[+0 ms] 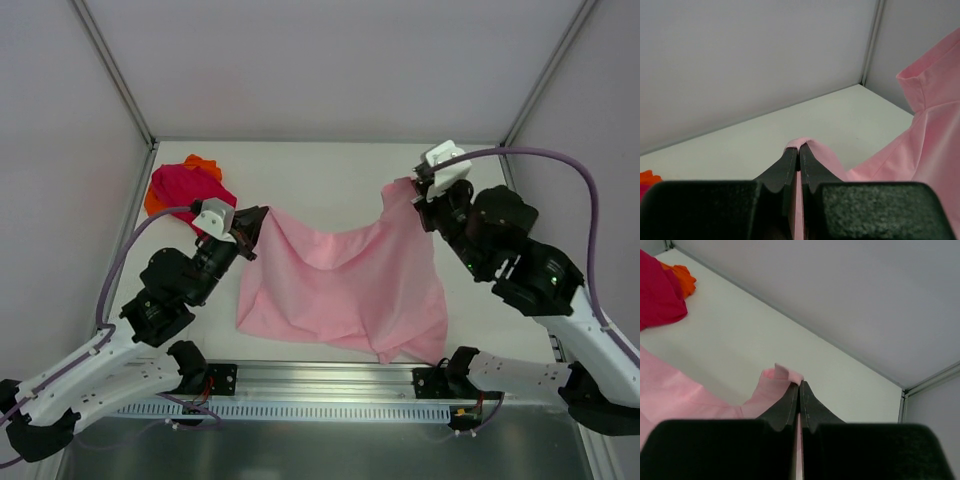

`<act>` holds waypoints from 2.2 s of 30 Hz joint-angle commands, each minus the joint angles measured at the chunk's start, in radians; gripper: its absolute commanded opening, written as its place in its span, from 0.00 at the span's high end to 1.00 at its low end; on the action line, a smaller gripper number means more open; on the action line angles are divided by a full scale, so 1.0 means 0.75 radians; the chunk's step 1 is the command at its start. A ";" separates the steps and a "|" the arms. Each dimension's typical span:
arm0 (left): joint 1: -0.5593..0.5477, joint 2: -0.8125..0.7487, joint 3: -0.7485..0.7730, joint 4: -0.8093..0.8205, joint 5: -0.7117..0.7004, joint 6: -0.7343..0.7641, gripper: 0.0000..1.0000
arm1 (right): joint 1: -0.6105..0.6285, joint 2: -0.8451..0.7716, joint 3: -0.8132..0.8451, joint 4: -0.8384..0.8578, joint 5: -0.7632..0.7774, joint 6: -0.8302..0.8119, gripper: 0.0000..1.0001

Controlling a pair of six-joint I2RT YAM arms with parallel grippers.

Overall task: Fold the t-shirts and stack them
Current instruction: Flatten out the tshirt

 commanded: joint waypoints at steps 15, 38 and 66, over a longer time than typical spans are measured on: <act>0.232 0.306 -0.101 0.437 -0.290 -0.103 1.00 | -0.159 0.311 -0.298 0.692 0.449 -0.264 0.99; 0.707 1.280 0.545 0.264 -0.057 -0.465 1.00 | -0.574 0.943 -0.040 0.886 0.323 -0.150 0.99; 0.809 1.383 0.560 0.313 0.059 -0.620 1.00 | -0.681 1.042 -0.013 0.800 0.272 0.048 0.99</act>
